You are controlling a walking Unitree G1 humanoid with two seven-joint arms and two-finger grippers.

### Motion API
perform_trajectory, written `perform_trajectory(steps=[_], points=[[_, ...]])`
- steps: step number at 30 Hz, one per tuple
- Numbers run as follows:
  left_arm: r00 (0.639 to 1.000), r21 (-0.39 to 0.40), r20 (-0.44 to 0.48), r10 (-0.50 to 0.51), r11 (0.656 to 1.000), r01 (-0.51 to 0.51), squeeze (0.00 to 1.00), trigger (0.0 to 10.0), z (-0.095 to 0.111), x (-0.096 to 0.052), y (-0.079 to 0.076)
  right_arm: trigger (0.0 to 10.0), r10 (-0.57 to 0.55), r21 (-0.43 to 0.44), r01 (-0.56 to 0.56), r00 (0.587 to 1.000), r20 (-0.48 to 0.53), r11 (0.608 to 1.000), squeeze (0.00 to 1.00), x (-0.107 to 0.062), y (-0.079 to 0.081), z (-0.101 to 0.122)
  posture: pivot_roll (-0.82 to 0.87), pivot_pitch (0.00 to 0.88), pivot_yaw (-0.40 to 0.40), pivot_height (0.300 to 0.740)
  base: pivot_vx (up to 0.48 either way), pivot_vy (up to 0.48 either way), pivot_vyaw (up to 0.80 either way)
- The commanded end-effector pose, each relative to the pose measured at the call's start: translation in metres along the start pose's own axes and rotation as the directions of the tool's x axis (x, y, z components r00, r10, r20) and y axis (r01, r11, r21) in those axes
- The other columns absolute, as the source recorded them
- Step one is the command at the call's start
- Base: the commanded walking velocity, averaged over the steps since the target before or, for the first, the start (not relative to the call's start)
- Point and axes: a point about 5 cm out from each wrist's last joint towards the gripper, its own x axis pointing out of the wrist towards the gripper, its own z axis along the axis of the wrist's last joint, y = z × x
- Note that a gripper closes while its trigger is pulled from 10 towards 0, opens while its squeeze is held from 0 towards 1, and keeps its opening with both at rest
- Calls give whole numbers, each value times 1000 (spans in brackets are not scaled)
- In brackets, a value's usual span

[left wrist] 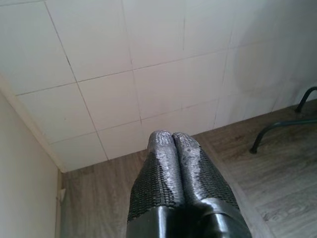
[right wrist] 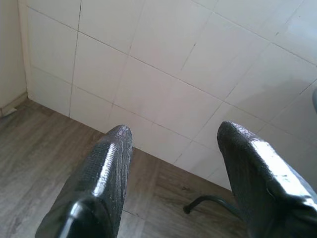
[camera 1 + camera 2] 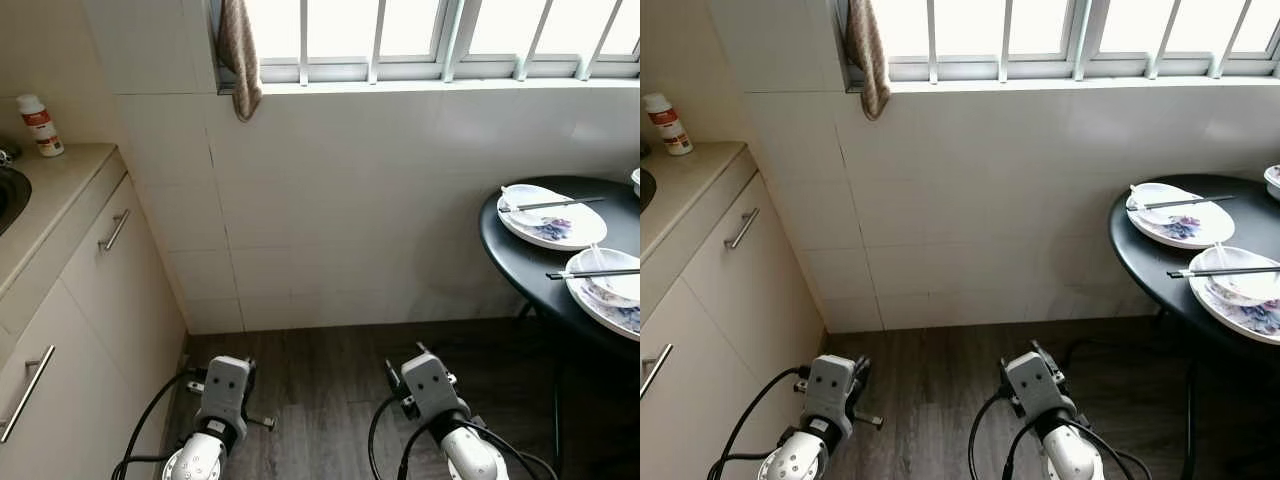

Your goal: Kitchen organization

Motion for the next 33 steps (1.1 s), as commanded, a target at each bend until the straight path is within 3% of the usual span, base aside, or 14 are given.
perform_trajectory(steps=[1,5,20,33], points=[[1000,0,-7,0,1000,0,0,10000,-1,1,1,10000,-1,-9,1,1000,-10,1000,0,0,-1,0,-87,0,3,740,0,0,0],[1000,15,-19,-8,1000,8,0,10000,-2,2,-1,10000,16,-12,-16,1000,-23,1000,0,0,1,-1,-86,0,3,740,0,0,0],[999,-12,-38,-8,1000,7,0,10000,-6,5,-2,10000,32,-33,-34,999,-40,999,0,-1,4,-4,-87,0,0,740,0,-477,0],[999,-58,-40,0,998,-2,0,10000,-8,6,1,10000,51,-72,-53,998,-34,996,0,0,7,-3,-87,0,0,740,0,0,0]])
